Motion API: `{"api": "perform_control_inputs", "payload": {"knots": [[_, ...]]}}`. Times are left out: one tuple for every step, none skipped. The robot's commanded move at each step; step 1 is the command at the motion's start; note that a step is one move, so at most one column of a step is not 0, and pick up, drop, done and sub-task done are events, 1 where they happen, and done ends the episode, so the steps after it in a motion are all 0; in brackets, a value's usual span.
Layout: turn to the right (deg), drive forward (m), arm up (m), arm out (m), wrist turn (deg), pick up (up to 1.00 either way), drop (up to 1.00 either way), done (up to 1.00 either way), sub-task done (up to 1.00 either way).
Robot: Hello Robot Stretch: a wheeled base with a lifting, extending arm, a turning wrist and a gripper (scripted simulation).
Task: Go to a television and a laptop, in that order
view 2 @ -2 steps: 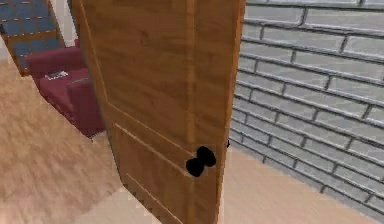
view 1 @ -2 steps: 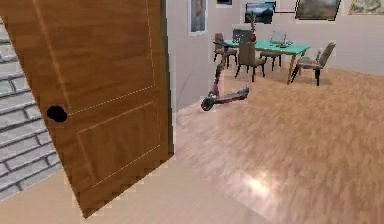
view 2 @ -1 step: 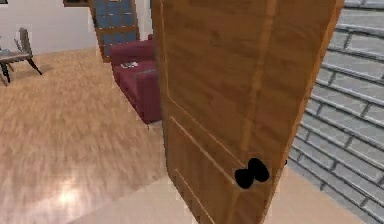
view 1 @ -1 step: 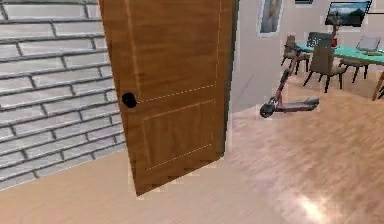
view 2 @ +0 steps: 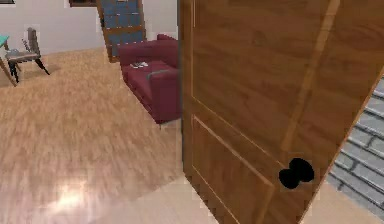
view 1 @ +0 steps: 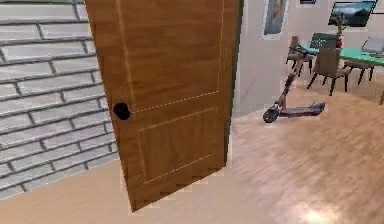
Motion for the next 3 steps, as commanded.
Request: {"api": "perform_control_inputs", "payload": {"knots": [[45.0, 0.0, 0.0, 0.0, 0.0, 0.0, 0.0, 0.0, 0.0], [0.0, 1.0, 0.0, 0.0, 0.0, 0.0, 0.0, 0.0, 0.0], [0.0, 1.0, 0.0, 0.0, 0.0, 0.0, 0.0, 0.0, 0.0]]}}
